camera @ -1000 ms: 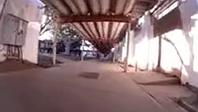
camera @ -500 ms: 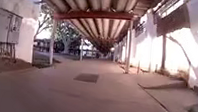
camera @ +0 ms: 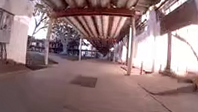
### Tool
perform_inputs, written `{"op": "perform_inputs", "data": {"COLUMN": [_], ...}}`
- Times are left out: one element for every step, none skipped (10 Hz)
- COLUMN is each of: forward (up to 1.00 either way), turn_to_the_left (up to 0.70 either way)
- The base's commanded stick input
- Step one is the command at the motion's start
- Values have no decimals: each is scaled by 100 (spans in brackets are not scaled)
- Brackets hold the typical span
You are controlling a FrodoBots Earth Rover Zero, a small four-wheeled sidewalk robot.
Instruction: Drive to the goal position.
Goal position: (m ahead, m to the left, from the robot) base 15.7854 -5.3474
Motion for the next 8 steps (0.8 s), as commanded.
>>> {"op": "perform_inputs", "data": {"forward": [70,70,70,70,70,70,70,70], "turn_to_the_left": [0,0,0,0,0,0,0,0]}}
